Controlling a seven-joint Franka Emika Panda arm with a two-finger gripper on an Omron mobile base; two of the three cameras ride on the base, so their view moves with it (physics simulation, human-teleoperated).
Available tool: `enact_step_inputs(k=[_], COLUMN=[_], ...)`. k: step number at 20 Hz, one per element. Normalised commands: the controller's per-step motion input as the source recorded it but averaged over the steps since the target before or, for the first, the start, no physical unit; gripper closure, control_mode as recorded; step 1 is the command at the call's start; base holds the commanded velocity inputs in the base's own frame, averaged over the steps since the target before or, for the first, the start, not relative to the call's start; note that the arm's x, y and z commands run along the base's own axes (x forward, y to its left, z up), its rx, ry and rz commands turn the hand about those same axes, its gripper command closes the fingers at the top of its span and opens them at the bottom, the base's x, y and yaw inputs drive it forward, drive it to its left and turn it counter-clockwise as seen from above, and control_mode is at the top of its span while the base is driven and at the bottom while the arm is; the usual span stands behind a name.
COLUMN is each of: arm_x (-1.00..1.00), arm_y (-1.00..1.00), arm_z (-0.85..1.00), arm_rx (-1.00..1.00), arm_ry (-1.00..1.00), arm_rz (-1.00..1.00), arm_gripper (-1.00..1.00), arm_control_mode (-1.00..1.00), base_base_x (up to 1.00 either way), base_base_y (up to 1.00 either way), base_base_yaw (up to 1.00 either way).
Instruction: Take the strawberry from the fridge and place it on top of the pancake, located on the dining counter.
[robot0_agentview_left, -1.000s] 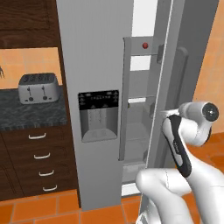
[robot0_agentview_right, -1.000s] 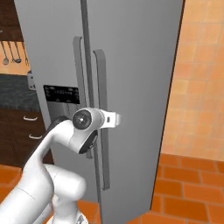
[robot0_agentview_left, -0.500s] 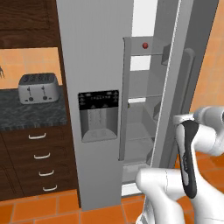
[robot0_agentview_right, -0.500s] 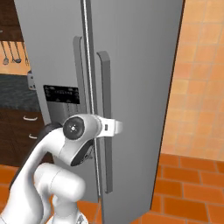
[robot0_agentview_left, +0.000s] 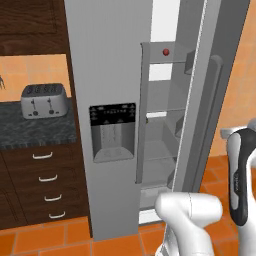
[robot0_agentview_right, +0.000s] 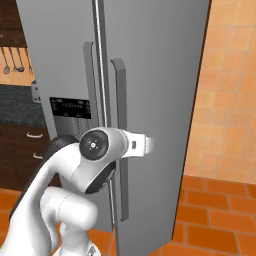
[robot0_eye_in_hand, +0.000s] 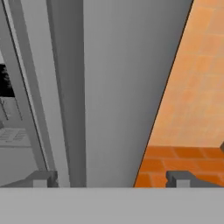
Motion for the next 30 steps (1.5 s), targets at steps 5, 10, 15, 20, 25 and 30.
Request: enact_step_inputs(k=[5,10,15,20,25,30], arm_x=[-0.57,-0.23,0.03,0.42,0.62,0.83], arm_y=[0.59,0.83,0.61,0.48,0.22,0.0], arm_z=[0.58,0.37,0.18,0.01,0.0,-0.02], arm_rx=[-0.11,-0.18,-0.17,-0.13,-0.09,-0.01], arm_ry=[0.07,0.14,0.09,0.0,0.0,0.0], arm_rz=[-0.03,-0.03,0.0,0.0,-0.01,-0.09], arm_gripper=[-1.0,-1.0,-1.0,-1.0,-1.0,-1.0], arm_control_mode=[-1.0,-1.0,-1.0,-1.0,-1.0,-1.0], base_base_x=[0.0,0.0,0.0,0.0,0.0,0.0], base_base_y=[0.0,0.0,0.0,0.0,0.0,0.0], base_base_yaw=[0.0,0.0,0.0,0.0,0.0,0.0])
